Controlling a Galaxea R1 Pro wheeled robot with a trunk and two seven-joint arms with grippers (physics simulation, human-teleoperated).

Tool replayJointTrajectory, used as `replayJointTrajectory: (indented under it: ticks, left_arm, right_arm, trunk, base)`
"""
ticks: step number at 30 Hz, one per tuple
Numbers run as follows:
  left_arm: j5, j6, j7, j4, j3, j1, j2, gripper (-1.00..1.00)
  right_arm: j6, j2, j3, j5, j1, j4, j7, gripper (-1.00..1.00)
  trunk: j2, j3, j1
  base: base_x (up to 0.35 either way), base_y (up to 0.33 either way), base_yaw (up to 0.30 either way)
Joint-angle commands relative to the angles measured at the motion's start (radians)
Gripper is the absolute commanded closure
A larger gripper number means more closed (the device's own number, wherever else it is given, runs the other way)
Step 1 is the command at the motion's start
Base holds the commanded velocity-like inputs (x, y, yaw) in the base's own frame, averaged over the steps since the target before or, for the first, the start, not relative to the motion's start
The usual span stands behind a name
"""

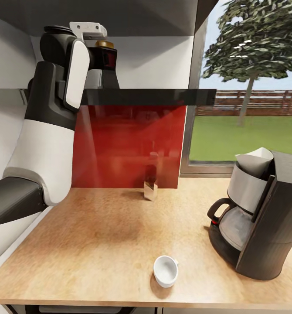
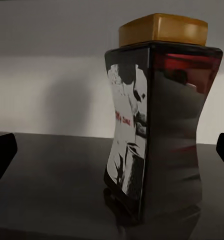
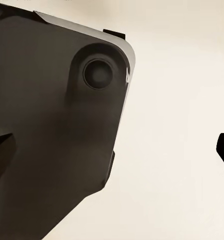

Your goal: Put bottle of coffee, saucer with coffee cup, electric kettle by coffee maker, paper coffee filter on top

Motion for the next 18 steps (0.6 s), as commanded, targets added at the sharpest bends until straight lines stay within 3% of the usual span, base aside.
replayJointTrajectory:
  ticks: [1, 18]
  left_arm:
    - [0.011, 0.002, 0.01, 0.0, -0.001, -0.001, 0.0, -1.0]
    - [0.012, 0.002, 0.013, 0.0, 0.001, -0.001, -0.001, -1.0]
  right_arm:
    - [-0.003, 0.0, 0.004, 0.0, -0.001, 0.001, 0.0, -1.0]
    - [-0.003, 0.0, 0.004, 0.0, -0.001, 0.001, 0.0, -1.0]
  trunk:
    - [-0.001, -0.001, 0.0]
    - [-0.001, -0.001, 0.0]
  base:
    - [0.005, 0.0, 0.0]
    - [0.062, -0.076, 0.0]
